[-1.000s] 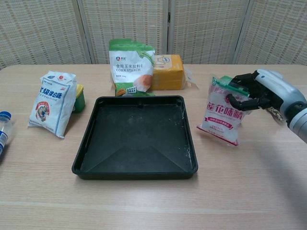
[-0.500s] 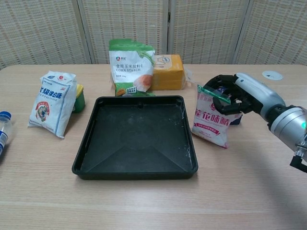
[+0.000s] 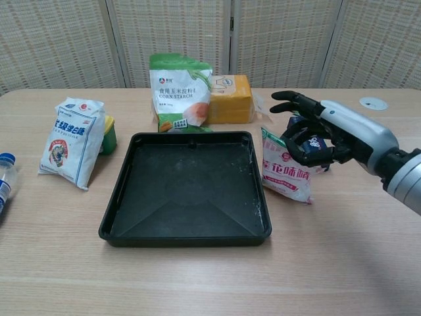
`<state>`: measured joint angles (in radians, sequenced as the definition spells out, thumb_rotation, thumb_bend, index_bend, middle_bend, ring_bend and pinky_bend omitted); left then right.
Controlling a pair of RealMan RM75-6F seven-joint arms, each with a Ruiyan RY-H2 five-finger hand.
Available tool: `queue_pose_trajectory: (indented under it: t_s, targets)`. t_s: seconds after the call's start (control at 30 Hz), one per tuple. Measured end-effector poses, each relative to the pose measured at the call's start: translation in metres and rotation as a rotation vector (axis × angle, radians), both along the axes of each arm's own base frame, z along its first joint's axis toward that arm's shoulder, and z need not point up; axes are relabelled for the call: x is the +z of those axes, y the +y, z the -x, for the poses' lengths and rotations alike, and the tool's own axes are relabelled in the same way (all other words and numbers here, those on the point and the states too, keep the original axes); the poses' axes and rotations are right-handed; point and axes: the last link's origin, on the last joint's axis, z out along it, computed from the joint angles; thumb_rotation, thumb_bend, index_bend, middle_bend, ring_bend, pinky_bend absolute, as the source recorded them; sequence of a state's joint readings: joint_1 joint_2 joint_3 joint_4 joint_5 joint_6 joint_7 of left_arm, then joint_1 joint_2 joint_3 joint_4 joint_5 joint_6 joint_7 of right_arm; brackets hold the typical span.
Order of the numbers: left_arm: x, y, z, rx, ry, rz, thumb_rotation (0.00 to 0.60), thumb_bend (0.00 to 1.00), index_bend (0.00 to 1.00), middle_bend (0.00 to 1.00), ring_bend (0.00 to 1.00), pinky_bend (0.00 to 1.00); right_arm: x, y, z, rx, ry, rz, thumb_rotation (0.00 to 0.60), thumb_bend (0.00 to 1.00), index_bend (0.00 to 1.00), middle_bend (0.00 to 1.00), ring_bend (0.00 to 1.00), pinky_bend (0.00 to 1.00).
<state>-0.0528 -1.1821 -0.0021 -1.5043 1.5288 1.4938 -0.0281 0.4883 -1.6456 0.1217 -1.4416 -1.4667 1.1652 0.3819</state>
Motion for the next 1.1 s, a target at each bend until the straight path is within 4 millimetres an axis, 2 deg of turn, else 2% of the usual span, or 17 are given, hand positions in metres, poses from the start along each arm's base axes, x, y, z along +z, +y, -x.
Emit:
queue_pose_trajectory:
  t_s: [0.07, 0.17, 0.27, 0.43, 0.73, 1.1]
  targets:
    - [0.001, 0.0, 0.0, 0.001, 0.001, -0.001, 0.6, 0.32, 0.0, 0.01, 0.03, 0.0, 0.007, 0.003, 0.003, 0.025, 0.014, -0.002, 0.6, 0.56, 0.0, 0.11, 0.27, 0.26]
    - [0.001, 0.0, 0.0, 0.003, 0.003, -0.002, 0.6, 0.32, 0.0, 0.01, 0.03, 0.0, 0.022, 0.005, 0.01, 0.07, 0.065, 0.011, 0.6, 0.43, 0.0, 0.1, 0.23, 0.26]
    - [0.002, -0.001, -0.002, -0.002, 0.003, -0.006, 0.6, 0.32, 0.0, 0.01, 0.03, 0.0, 0.041, 0.006, 0.02, 0.108, 0.132, 0.063, 0.6, 0.37, 0.0, 0.09, 0.22, 0.26]
    - [0.005, -0.003, -0.003, 0.0, 0.005, -0.012, 0.6, 0.32, 0.0, 0.01, 0.03, 0.0, 0.064, 0.004, 0.044, 0.083, 0.21, 0.099, 0.6, 0.36, 0.0, 0.09, 0.26, 0.28]
    - [0.002, -0.004, -0.007, -0.005, 0.003, -0.002, 0.6, 0.32, 0.0, 0.01, 0.03, 0.0, 0.06, -0.001, 0.064, 0.023, 0.194, 0.025, 0.6, 0.36, 0.0, 0.09, 0.26, 0.3]
    - [0.003, -0.006, -0.003, 0.012, 0.001, -0.002, 0.6, 0.32, 0.0, 0.01, 0.03, 0.0, 0.078, -0.026, 0.096, -0.191, 0.162, 0.031, 0.6, 0.36, 0.0, 0.09, 0.25, 0.31]
